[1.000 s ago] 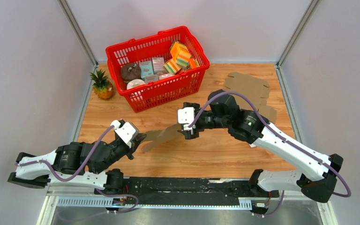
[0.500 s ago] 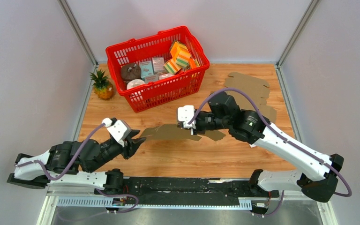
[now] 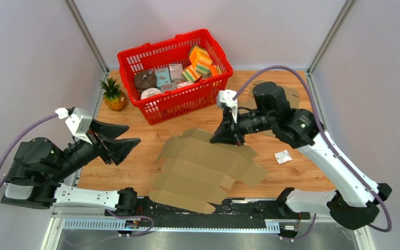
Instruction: Fold the paper box
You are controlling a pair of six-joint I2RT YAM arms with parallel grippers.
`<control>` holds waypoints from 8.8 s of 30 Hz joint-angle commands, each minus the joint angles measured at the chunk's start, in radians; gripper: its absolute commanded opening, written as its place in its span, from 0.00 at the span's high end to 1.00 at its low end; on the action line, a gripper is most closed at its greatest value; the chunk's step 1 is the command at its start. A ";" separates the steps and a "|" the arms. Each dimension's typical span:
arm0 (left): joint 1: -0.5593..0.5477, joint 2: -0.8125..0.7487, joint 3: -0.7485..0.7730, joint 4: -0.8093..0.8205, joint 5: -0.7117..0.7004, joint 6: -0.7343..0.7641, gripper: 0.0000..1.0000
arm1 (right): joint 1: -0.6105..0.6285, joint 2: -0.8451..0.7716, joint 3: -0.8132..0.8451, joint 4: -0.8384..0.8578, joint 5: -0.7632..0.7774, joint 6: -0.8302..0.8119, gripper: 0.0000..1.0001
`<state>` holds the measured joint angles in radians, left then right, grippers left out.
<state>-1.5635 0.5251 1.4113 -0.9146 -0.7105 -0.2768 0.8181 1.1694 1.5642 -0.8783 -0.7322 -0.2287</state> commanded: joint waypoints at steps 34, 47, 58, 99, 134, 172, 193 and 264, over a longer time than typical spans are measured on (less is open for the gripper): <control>0.875 0.654 -0.440 0.710 0.859 -0.070 0.27 | -0.254 0.346 -0.443 0.469 0.070 0.195 1.00; 0.893 0.799 -0.462 0.826 0.876 -0.002 0.30 | -0.255 0.348 -0.474 0.512 0.037 0.195 1.00; 0.965 0.766 -0.480 0.810 0.960 -0.001 0.27 | -0.255 0.342 -0.503 0.576 0.002 0.223 1.00; 0.899 0.455 -0.805 0.691 0.810 -0.185 0.39 | -0.254 0.268 -0.556 0.614 0.202 0.278 1.00; 0.935 0.670 -0.745 0.781 0.894 -0.051 0.56 | -0.255 0.234 -0.573 0.638 0.102 0.250 1.00; 0.850 0.717 -0.483 0.730 0.772 0.102 0.49 | -0.157 0.240 -0.563 0.585 0.295 0.120 1.00; 0.744 0.794 -0.586 0.991 0.478 0.039 1.00 | -0.128 0.370 -0.371 0.359 0.874 0.279 0.63; 0.722 0.076 -1.103 0.889 0.326 -0.242 0.33 | -0.238 0.116 -1.012 1.300 0.662 1.663 1.00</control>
<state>-0.9600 0.6281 0.3500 0.2394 -0.5316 -0.3660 0.6182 1.2957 0.5625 0.2005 0.0544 1.5822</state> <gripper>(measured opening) 0.661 0.010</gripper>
